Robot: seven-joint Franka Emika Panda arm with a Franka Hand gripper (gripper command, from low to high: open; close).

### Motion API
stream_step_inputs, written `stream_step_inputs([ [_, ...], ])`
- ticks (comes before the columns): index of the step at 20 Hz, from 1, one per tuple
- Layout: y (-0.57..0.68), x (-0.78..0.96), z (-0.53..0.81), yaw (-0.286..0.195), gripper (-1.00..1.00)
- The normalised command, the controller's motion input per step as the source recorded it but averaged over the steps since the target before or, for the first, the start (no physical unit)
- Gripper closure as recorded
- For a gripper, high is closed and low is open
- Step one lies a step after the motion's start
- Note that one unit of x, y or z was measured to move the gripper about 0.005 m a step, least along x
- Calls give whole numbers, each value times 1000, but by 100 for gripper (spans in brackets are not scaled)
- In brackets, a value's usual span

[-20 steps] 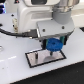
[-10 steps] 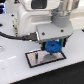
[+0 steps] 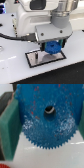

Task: Insert the blue gear onto the right peg, followed by the red gear

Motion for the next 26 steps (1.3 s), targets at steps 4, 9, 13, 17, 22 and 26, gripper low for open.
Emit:
stream_step_inputs([
  [4,61,220,-99,0,100],
  [9,50,192,-173,0,100],
  [13,61,187,-152,0,100],
  [17,50,150,-146,0,100],
  [22,79,86,-28,0,-100],
  [26,154,1,306,0,-100],
])
